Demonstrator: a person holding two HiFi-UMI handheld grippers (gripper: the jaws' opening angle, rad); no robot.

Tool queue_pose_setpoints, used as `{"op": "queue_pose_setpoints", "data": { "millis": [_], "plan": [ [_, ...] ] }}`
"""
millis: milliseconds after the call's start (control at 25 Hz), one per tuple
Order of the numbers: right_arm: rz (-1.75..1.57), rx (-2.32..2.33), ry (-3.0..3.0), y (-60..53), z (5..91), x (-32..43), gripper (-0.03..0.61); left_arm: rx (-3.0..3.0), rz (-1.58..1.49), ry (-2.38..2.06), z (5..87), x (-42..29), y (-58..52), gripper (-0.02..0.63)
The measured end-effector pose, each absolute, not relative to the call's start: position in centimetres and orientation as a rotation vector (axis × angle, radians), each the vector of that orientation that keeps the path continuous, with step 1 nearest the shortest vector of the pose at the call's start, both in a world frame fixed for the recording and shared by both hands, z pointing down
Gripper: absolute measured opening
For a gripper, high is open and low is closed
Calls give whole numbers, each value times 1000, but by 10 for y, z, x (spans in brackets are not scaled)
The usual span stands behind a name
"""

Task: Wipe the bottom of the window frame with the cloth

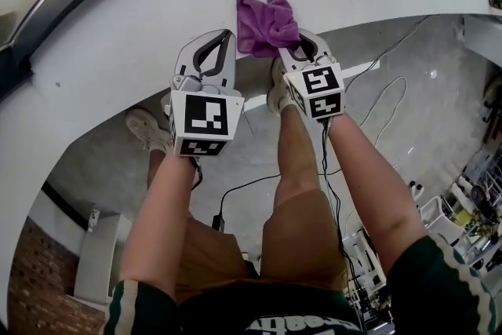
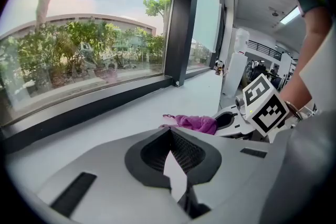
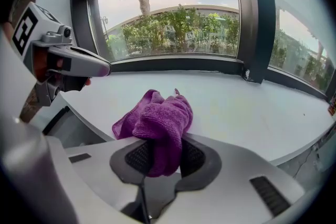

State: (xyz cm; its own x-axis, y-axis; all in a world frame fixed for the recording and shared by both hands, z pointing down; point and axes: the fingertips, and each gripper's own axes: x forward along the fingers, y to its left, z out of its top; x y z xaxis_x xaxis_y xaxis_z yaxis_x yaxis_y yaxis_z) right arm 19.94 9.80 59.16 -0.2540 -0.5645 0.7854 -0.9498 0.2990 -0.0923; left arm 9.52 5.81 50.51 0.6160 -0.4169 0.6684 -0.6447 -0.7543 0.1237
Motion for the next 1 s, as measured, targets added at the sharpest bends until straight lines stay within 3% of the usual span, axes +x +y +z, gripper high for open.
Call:
{"op": "queue_pose_setpoints", "data": {
  "millis": [360, 1000],
  "plan": [
    [748, 1280, -1948, 98, 591, 186, 104, 2443, 870, -913, 505, 87, 57, 9],
    [726, 1129, -1983, 106, 587, 69, 104, 2343, 792, -1068, 494, -23, 70, 9]
  ]
}}
